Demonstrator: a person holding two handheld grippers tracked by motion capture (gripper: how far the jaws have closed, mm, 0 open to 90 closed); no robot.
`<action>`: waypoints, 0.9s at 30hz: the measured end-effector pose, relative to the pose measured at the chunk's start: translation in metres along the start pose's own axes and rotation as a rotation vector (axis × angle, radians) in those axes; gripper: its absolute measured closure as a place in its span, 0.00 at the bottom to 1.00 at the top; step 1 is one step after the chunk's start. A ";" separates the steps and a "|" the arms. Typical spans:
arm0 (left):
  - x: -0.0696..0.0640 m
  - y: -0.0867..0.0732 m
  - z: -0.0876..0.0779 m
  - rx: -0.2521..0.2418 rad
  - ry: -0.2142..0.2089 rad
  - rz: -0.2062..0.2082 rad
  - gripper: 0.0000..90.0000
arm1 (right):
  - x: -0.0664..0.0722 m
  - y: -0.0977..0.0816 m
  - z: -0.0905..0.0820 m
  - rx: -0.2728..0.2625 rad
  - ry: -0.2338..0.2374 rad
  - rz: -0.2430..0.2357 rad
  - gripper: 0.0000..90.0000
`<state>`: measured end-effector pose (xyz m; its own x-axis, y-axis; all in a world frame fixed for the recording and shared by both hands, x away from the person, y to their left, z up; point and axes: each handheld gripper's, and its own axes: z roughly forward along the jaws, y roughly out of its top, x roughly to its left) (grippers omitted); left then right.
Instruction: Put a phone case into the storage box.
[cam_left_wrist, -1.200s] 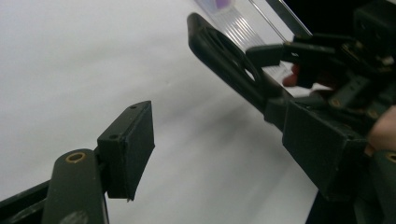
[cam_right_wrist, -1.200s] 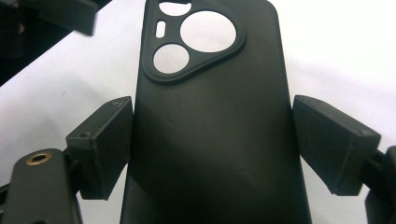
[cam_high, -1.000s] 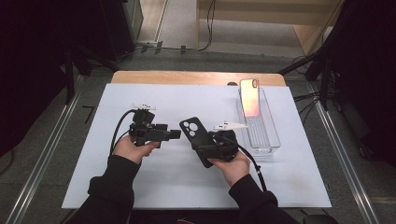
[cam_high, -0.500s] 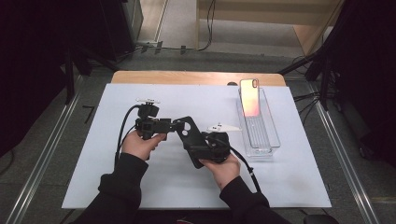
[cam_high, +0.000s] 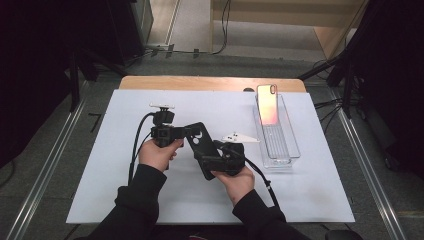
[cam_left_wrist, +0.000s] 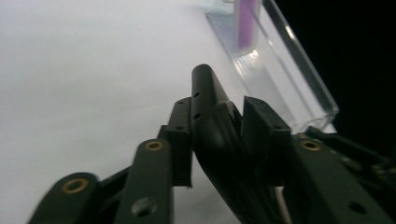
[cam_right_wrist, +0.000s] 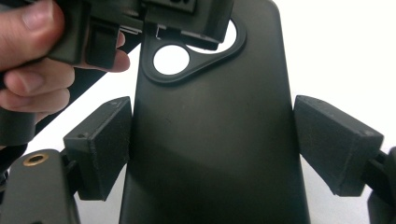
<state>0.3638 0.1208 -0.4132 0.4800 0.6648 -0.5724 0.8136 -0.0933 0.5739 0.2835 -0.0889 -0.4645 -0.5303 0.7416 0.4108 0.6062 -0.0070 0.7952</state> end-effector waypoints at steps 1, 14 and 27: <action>0.000 0.000 0.000 0.001 -0.018 -0.009 0.77 | 0.000 -0.001 0.001 -0.004 0.003 -0.004 0.15; -0.008 0.000 -0.002 -0.013 -0.098 -0.018 0.92 | -0.006 -0.002 0.004 0.016 0.038 -0.056 0.12; -0.023 0.002 -0.018 -0.104 -0.046 0.110 0.92 | -0.015 0.006 -0.003 0.126 0.077 -0.142 0.00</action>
<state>0.3482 0.1185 -0.3886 0.5812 0.6196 -0.5276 0.7177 -0.0846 0.6912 0.2929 -0.1018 -0.4646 -0.6561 0.6760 0.3354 0.5893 0.1814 0.7873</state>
